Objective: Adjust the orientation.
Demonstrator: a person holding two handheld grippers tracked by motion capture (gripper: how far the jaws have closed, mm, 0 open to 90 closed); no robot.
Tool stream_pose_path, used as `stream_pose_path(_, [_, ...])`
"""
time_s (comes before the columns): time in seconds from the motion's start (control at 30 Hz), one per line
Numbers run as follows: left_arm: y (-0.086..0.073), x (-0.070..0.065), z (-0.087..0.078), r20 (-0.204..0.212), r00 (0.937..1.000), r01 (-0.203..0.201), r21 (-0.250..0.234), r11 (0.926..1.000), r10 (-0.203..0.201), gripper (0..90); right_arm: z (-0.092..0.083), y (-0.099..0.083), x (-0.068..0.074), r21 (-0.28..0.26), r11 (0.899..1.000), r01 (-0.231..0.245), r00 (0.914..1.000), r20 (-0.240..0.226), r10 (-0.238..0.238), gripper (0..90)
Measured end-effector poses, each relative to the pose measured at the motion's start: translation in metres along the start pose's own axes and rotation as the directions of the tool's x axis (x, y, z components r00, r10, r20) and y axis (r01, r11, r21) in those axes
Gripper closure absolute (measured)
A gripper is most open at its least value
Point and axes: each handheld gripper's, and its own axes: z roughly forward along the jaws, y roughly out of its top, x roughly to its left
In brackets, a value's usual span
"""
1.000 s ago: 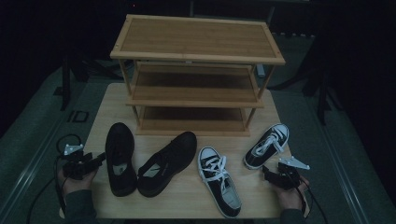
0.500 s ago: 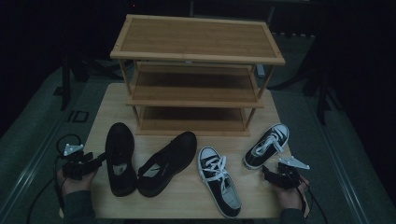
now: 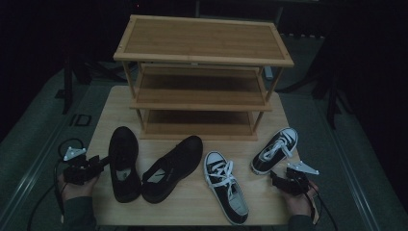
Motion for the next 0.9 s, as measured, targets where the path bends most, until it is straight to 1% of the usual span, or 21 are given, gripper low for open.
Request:
stream_pose_path(0.03, [0.0,0.0,0.0,0.0,1.0,0.0,0.0,1.0,0.0,57.0,0.0,0.0,0.0,0.0,1.0,0.0,1.0,0.0,0.0,28.8])
stream_pose_path(0.13, [0.001,-0.001,0.001,0.015,0.9999,-0.003,0.022,0.9998,0.003,58.5,0.0,0.0,0.0,0.0,1.0,0.0,1.0,0.0,0.0,28.9])
stream_pose_path(0.23, [0.002,0.001,0.0,0.041,0.9991,0.01,0.035,0.9993,-0.011,59.0,0.0,0.0,0.0,0.0,1.0,0.0,1.0,0.0,0.0,28.9])
stream_pose_path(0.27, [0.002,0.001,0.0,0.041,0.9991,0.01,0.035,0.9993,-0.011,59.5,0.0,0.0,0.0,0.0,1.0,0.0,1.0,0.0,0.0,28.9])
stream_pose_path(0.3, [0.004,0.001,-0.002,0.048,0.9988,-0.001,0.05,0.9987,-0.002,59.5,0.0,0.0,0.0,0.0,1.0,0.0,1.0,0.0,0.0,28.9])
stream_pose_path(0.37, [0.005,0.0,-0.004,0.068,0.9977,-0.004,0.053,0.9986,0.0,59.4,0.0,0.0,0.0,-0.001,1.0,-0.001,1.0,0.001,0.001,29.0])
stream_pose_path(0.47, [0.007,-0.001,-0.006,0.075,0.9971,-0.01,0.057,0.9983,0.006,59.0,0.0,0.0,0.0,0.0,1.0,-0.002,1.0,0.002,0.002,29.0])
stream_pose_path(0.6, [0.015,-0.004,-0.013,0.104,0.9942,-0.035,0.065,0.9973,0.028,60.2,0.0,0.0,0.0,-0.001,1.0,-0.003,1.0,0.002,0.003,29.0])
stream_pose_path(0.67, [0.018,-0.007,-0.017,0.112,0.9926,-0.054,0.069,0.9962,0.046,60.7,0.0,0.0,0.001,-0.001,1.0,-0.004,1.0,0.003,0.004,28.9])
stream_pose_path(0.77, [0.023,-0.011,-0.023,0.124,0.9904,-0.07,0.075,0.9947,0.061,61.6,0.0,0.0,0.001,0.0,1.0,-0.004,1.0,0.004,0.004,28.9])
stream_pose_path(0.8, [0.025,-0.013,-0.025,0.129,0.9898,-0.07,0.071,0.995,0.061,63.0,0.0,0.0,0.001,0.0,1.0,-0.004,1.0,0.004,0.004,28.9])
stream_pose_path(0.9, [0.03,-0.016,-0.031,0.151,0.9867,-0.068,0.057,0.9961,0.058,62.9,0.0,0.0,0.001,0.0,1.0,-0.004,1.0,0.004,0.004,28.8])
